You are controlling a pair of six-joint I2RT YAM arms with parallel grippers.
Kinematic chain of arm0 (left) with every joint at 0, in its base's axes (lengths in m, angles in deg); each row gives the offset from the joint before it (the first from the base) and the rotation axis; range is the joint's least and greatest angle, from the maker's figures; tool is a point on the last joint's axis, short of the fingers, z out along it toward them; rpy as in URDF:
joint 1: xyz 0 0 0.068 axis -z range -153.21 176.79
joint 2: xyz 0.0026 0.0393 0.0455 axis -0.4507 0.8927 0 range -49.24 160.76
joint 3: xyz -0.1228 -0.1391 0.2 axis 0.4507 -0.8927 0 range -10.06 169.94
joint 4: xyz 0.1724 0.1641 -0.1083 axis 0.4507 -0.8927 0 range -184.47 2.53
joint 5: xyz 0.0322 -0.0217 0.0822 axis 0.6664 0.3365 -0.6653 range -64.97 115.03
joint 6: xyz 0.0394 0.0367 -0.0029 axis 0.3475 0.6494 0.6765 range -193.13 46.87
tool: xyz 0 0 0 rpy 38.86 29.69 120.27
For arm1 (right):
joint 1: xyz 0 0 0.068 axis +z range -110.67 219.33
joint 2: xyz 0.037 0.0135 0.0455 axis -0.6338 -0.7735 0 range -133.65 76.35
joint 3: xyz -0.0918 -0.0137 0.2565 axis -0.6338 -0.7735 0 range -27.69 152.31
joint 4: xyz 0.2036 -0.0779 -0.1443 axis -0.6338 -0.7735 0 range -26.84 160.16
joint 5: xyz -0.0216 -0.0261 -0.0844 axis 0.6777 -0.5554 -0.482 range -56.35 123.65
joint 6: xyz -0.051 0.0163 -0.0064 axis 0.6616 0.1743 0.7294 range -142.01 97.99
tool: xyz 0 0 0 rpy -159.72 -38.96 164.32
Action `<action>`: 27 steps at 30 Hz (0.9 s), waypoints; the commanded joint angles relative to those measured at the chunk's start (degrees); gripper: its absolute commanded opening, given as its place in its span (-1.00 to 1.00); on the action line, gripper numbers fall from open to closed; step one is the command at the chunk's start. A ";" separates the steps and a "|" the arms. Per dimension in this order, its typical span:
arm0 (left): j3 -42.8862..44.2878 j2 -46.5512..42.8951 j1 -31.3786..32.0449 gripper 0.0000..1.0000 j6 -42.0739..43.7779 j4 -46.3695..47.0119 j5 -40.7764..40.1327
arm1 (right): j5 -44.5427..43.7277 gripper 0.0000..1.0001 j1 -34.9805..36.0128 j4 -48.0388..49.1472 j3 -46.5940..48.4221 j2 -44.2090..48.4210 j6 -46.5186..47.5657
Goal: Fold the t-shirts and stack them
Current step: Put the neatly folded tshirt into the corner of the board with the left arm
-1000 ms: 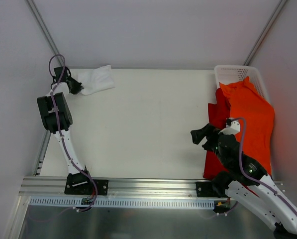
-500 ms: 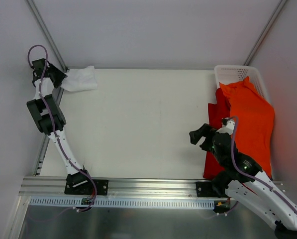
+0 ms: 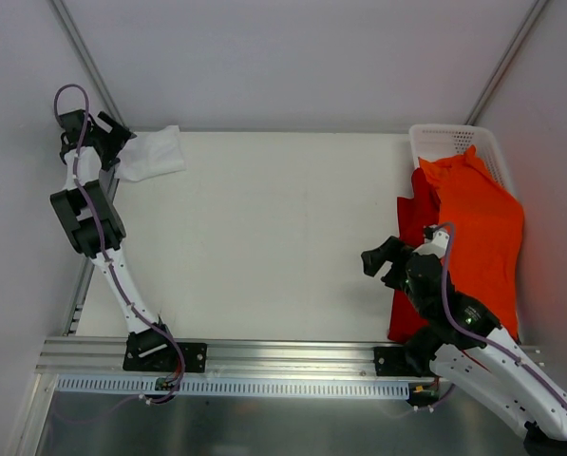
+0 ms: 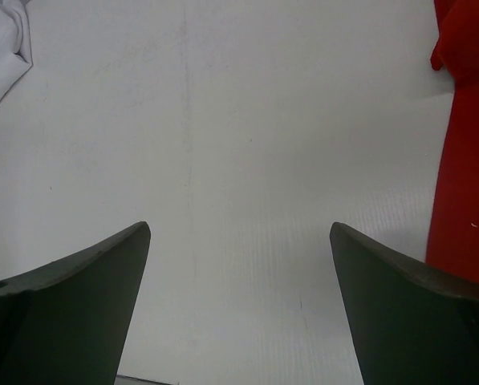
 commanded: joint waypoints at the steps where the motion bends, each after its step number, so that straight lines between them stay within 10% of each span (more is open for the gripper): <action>1: -0.21 -6.91 -2.41 0.98 -6.27 1.57 3.26 | 0.96 0.99 0.37 0.27 -0.19 1.08 -1.08; 10: -24.02 -24.85 -0.75 0.98 -13.83 14.12 6.24 | 1.92 0.99 0.55 1.05 0.76 2.16 2.59; 20: -34.68 -46.01 15.07 0.98 -0.44 17.50 20.40 | 12.93 0.99 6.60 -12.81 41.35 -28.60 32.83; 23: -31.87 -55.05 22.79 0.98 15.52 -0.49 9.64 | 2.76 0.99 11.15 -22.38 51.99 -34.92 32.94; 27: -39.66 -68.43 40.36 0.98 30.97 -9.05 -36.16 | -19.65 0.99 17.94 -42.12 59.30 -44.34 24.88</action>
